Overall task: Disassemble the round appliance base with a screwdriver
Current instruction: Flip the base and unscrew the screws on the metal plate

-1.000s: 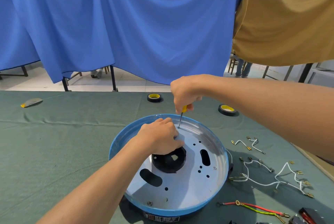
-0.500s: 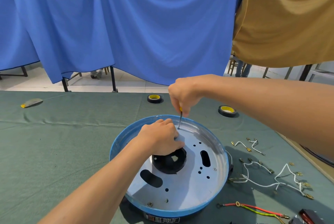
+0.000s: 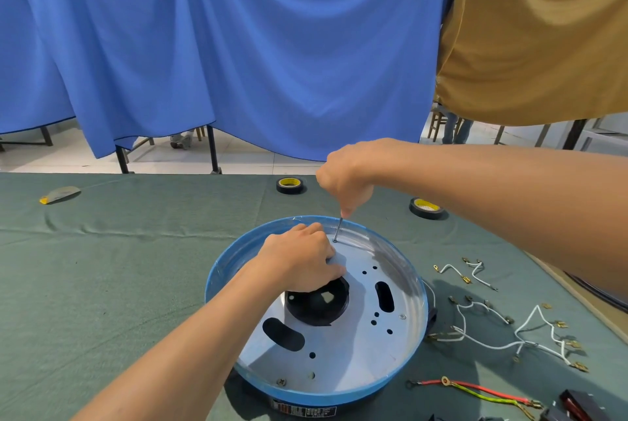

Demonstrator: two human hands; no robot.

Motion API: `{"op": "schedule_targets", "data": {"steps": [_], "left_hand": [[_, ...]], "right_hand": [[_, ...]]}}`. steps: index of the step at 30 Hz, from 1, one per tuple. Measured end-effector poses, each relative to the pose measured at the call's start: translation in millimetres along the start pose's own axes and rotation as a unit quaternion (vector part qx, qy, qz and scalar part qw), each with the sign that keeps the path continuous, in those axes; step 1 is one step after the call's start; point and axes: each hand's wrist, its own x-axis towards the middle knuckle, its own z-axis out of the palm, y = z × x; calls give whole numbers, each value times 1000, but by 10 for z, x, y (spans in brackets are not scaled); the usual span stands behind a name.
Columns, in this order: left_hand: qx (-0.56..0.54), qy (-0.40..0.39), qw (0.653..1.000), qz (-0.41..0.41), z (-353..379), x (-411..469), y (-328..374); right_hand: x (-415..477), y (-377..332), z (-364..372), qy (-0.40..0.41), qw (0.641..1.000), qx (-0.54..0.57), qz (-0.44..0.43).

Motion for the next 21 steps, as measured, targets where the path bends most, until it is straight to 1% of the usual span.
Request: {"op": "schedule_targets", "data": {"steps": [3, 5, 10, 12, 17, 19, 21], "left_hand": [[0, -3, 1000, -3, -2, -3, 1], [0, -2, 1000, -4, -2, -4, 0], [2, 0, 1000, 1, -8, -3, -5], [4, -2, 1000, 3, -18, -3, -2], [4, -2, 1000, 2, -16, -9, 4], [3, -2, 1000, 1, -16, -11, 7], [2, -2, 1000, -1, -23, -12, 10]], "right_hand": [[-28, -31, -10, 46, 999, -17, -6], [-32, -37, -14, 42, 999, -16, -8], [-18, -19, -20, -52, 998, -25, -8], [-34, -25, -24, -65, 997, -46, -13], [-88, -49, -18, -59, 996, -74, -8], [-90, -63, -4, -34, 995, -91, -14], [-79, -53, -14, -14, 997, -77, -18]]}}
